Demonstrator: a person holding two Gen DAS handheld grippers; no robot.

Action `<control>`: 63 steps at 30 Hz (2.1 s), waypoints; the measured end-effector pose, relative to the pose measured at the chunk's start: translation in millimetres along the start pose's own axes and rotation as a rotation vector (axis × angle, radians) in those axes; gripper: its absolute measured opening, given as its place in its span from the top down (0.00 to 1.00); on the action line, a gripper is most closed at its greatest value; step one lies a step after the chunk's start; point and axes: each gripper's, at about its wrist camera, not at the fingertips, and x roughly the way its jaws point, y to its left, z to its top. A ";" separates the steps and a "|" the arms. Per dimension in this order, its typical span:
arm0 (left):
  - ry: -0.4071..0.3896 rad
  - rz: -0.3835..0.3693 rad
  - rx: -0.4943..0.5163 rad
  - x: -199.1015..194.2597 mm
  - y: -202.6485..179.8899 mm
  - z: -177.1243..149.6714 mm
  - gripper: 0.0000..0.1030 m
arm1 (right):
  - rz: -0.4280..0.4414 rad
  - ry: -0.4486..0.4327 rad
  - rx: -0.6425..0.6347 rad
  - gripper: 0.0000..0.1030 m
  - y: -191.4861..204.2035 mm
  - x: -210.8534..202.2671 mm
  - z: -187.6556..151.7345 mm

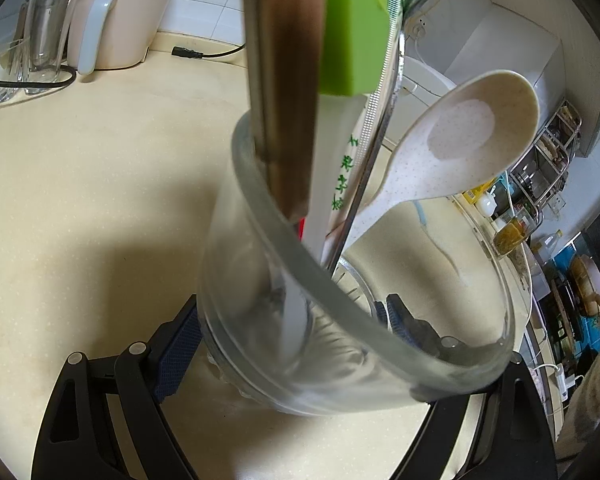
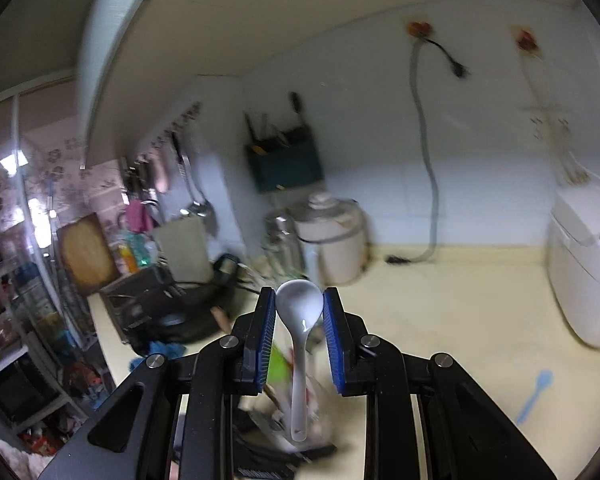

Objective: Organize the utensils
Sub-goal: 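Lift the white spoon with the right tool over the held glass, then lower the white spoon into the glass and open the right tool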

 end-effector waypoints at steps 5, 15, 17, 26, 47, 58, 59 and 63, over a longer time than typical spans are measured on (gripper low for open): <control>0.000 0.001 0.001 0.2 -1.3 -0.1 0.13 | 0.034 0.013 -0.052 0.77 23.0 25.9 6.9; 0.000 0.001 0.001 0.4 -1.7 -0.2 0.13 | 0.047 0.104 -0.041 0.77 26.1 65.2 -17.5; 0.000 0.002 0.001 0.1 -1.4 -0.2 0.13 | 0.040 0.114 -0.034 0.77 23.0 70.8 -21.0; 0.000 0.002 0.001 0.3 -1.7 -0.3 0.13 | -0.013 0.170 -0.050 0.76 16.1 88.0 -41.3; 0.000 0.001 0.000 0.7 -1.7 0.4 0.12 | -0.073 0.243 -0.160 0.76 28.0 94.7 -68.0; 0.000 0.001 0.000 1.1 -2.1 0.5 0.12 | -0.087 0.263 -0.168 0.75 31.1 98.3 -66.0; 0.000 0.000 -0.001 1.3 -2.2 0.6 0.12 | -0.086 0.262 -0.167 0.75 31.8 97.2 -65.2; 0.000 -0.001 -0.001 1.9 -3.1 0.5 0.12 | -0.066 0.226 -0.162 0.75 35.4 86.3 -56.8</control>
